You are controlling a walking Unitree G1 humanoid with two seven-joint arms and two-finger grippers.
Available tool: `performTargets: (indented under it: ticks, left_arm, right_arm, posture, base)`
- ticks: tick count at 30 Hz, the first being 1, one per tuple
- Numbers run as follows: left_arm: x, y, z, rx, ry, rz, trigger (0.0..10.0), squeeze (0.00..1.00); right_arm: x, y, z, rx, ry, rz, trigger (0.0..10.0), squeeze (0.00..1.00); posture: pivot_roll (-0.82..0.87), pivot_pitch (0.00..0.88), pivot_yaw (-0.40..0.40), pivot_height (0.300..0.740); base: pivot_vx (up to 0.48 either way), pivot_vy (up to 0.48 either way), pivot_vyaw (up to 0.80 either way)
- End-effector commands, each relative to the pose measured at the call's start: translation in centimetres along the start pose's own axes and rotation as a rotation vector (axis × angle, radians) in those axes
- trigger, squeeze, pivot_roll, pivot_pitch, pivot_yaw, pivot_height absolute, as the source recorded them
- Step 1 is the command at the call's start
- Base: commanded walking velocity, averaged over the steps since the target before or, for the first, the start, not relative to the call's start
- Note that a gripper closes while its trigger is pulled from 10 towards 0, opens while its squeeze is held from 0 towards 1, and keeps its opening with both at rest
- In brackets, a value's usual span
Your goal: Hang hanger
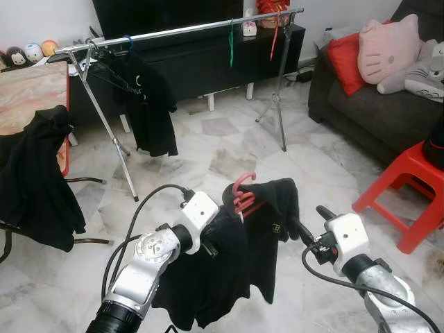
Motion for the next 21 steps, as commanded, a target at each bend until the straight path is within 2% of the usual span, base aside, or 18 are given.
performTargets:
  ticks: [1,4,12,18,21]
  left_arm:
    - [2.4,0.3,-0.2,-0.029,0.037,-0.066,10.0,0.00]
    - [2.6,0.3,-0.4,-0.039,0.042,-0.066,10.0,0.00]
    - [2.9,0.3,-1.4,-0.100,0.040,-0.059,10.0,0.00]
    - [3.0,0.3,-1.7,-0.112,0.046,-0.051,10.0,0.00]
    - [2.9,0.2,-1.9,-0.121,0.048,-0.048,10.0,0.00]
  right_arm:
    - [-0.3,-0.2,0.8,0.059,-0.009,0.015,10.0,0.00]
    - [-0.8,-0.4,0.7,0.062,-0.022,0.031,10.0,0.00]
    - [-1.7,-0.6,-1.9,-0.044,-0.062,0.069,10.0,0.00]
    - [-2.0,-0.4,-2.5,-0.066,-0.062,0.077,10.0,0.00]
    - [-1.8,-0.4,-1.7,-0.007,-0.038,0.053,10.0,0.00]
  posture:
    - [-0.11,0.000,-0.005,0.740]
    - [-0.11,0.000,-0.005,0.740]
    - [-0.11,0.000,-0.005,0.740]
    - [-0.10,0.000,-0.005,0.740]
    - [-0.10,0.000,-0.006,0.740]
  base:
    - [0.000,0.000,0.00]
    - [0.000,0.000,0.00]
    - [0.000,0.000,0.00]
    - [0.000,0.000,0.00]
    - [0.000,0.000,0.00]
Point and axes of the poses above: a point about 5 cm out from each wrist's last joint towards the gripper, its own y axis pointing out of the wrist towards the gripper, its own x axis along the axis of the wrist's last joint, z = x × y, the point moved 5 cm from there along y, pointing out of the wrist towards the gripper, and after that the axes turned 8 degrees about -y, right-handed, at the moved point
